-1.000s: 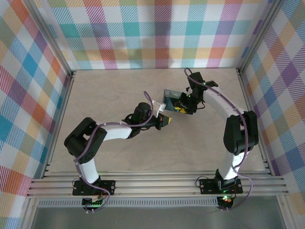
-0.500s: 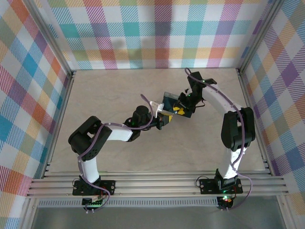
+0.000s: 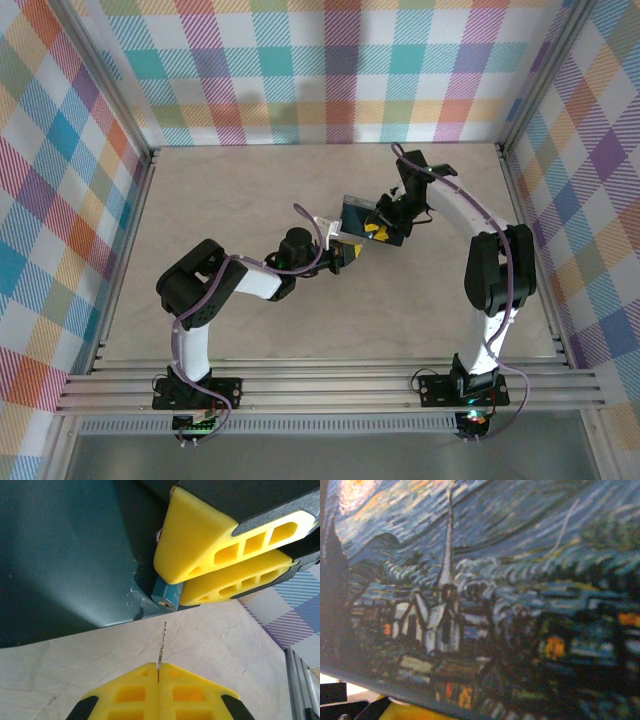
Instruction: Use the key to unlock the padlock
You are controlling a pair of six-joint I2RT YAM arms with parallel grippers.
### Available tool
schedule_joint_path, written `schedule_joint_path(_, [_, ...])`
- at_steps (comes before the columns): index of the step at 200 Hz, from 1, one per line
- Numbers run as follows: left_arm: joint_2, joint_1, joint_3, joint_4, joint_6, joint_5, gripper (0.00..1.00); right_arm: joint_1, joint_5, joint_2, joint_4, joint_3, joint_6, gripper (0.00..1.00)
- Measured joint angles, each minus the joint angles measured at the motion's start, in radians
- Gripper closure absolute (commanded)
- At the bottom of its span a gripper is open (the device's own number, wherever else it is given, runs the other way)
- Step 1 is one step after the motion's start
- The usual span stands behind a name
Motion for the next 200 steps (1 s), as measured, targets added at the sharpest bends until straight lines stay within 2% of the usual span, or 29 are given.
schedule_joint_path(200, [0.057,0.006,0.024,0.095,-0.067,0.026,1.0,-0.003,-0.004,0.001,-0.012,0.0,-0.004,1.0])
